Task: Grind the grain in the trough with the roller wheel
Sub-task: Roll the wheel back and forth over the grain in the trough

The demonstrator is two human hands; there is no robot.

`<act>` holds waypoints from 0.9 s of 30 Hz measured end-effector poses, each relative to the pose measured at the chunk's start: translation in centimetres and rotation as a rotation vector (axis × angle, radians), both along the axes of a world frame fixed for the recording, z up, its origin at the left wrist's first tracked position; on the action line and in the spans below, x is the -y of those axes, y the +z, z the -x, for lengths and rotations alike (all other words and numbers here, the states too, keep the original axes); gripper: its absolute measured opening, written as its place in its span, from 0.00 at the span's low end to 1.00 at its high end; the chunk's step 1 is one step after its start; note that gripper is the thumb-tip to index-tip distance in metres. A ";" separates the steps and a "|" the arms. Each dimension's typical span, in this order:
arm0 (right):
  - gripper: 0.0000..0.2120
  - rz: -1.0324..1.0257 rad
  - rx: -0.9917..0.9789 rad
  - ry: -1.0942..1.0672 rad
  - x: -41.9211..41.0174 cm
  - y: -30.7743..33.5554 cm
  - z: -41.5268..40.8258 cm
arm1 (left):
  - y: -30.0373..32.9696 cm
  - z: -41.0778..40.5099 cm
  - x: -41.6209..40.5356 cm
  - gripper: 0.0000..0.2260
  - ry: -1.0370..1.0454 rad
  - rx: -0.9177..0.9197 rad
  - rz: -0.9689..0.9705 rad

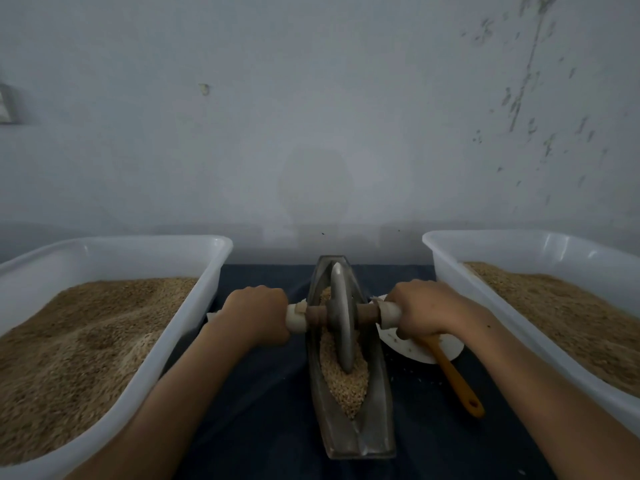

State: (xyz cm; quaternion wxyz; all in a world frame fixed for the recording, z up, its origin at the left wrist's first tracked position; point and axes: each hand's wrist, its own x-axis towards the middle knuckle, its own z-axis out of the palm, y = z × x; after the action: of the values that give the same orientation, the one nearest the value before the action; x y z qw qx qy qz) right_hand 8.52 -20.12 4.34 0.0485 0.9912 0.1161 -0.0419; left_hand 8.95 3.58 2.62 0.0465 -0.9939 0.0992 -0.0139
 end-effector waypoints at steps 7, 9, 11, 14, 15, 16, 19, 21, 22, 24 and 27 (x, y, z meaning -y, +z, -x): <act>0.06 -0.076 0.281 -0.005 0.1 -1.9 -0.9 | -0.9 0.1 0.3 0.07 0.028 0.220 0.051; 0.10 -0.085 0.397 -0.006 0.0 -2.6 -1.3 | -1.2 0.2 0.4 0.06 0.027 0.304 0.080; 0.09 -0.074 0.499 0.024 0.0 -3.0 -1.5 | -1.5 0.4 0.5 0.06 0.020 0.375 0.104; 0.06 -0.061 0.505 0.044 0.1 -3.0 -1.3 | -1.4 0.5 0.4 0.06 0.018 0.356 0.110; 0.06 -0.061 0.448 0.039 0.2 -2.7 -1.1 | -1.3 0.5 0.4 0.06 0.019 0.319 0.098; 0.05 -0.060 0.378 0.035 0.2 -2.3 -1.0 | -1.1 0.5 0.3 0.06 0.022 0.273 0.079; 0.05 -0.029 0.139 0.035 0.2 -1.0 -0.4 | -0.3 0.6 0.3 0.08 0.035 0.130 0.011; 0.12 -0.027 0.008 0.011 0.2 -0.5 -0.1 | 0.1 0.6 0.4 0.09 0.035 0.076 -0.031; 0.15 -0.035 -0.033 0.000 0.2 -0.3 -0.1 | 0.3 0.7 0.4 0.09 0.036 0.064 -0.044; 0.16 -0.042 -0.064 -0.008 0.3 -0.2 -0.1 | 0.3 0.7 0.4 0.10 0.039 0.054 -0.052; 0.10 -0.038 0.014 0.011 0.2 -0.7 -0.4 | 0.1 0.6 0.5 0.10 0.054 0.060 -0.034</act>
State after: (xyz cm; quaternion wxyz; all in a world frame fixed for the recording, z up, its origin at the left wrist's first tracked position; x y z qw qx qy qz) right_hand 8.95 -20.36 3.64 0.0308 0.9915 0.1221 -0.0325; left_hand 8.38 3.09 2.70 0.0669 -0.9944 0.0709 -0.0406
